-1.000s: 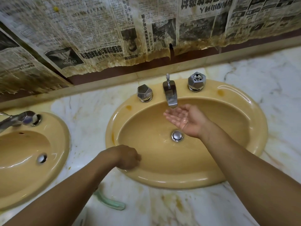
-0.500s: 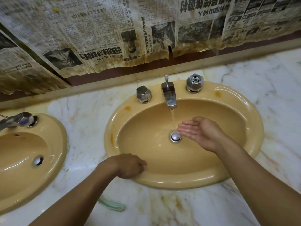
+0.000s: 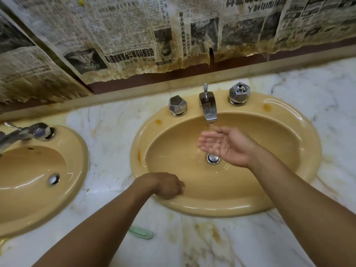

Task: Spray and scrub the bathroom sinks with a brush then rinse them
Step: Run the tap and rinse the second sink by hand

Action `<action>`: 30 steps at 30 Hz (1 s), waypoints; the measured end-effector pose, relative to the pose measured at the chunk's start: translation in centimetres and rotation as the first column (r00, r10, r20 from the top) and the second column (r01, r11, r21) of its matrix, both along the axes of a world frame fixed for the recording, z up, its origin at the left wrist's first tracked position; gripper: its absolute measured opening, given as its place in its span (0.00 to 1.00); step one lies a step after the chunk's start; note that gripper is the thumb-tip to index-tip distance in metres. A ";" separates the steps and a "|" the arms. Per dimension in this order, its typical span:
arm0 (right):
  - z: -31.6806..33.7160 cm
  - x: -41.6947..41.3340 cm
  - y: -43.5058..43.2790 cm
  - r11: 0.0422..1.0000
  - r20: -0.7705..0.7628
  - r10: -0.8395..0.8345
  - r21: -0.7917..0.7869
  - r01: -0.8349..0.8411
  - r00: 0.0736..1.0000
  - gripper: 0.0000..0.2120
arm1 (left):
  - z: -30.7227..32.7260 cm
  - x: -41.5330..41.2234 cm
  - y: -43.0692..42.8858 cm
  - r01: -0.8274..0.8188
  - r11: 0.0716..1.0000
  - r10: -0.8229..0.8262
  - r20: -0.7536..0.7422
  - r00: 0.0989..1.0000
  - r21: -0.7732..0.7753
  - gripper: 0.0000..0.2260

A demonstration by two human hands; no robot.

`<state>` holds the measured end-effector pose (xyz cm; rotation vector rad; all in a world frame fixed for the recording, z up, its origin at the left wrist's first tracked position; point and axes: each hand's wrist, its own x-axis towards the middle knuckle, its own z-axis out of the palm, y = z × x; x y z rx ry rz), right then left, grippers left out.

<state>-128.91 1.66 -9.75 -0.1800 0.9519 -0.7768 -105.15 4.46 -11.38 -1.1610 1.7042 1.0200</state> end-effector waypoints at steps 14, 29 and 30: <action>-2.9 -7.9 6.2 0.998 -0.644 0.034 0.056 0.003 0.764 0.18 | 0.5 -3.1 1.6 0.096 0.993 -0.097 -0.015 0.995 -0.062 0.21; -3.4 -8.7 6.7 0.969 -0.477 -0.228 -0.028 0.245 0.849 0.19 | -1.2 -9.2 -6.4 -0.749 -0.172 0.877 -0.246 -0.412 0.639 0.16; -3.3 -8.7 6.7 0.967 -0.467 -0.240 -0.035 0.253 0.851 0.19 | -1.0 -9.8 -7.3 -0.703 -0.243 0.850 -0.203 -0.486 0.668 0.15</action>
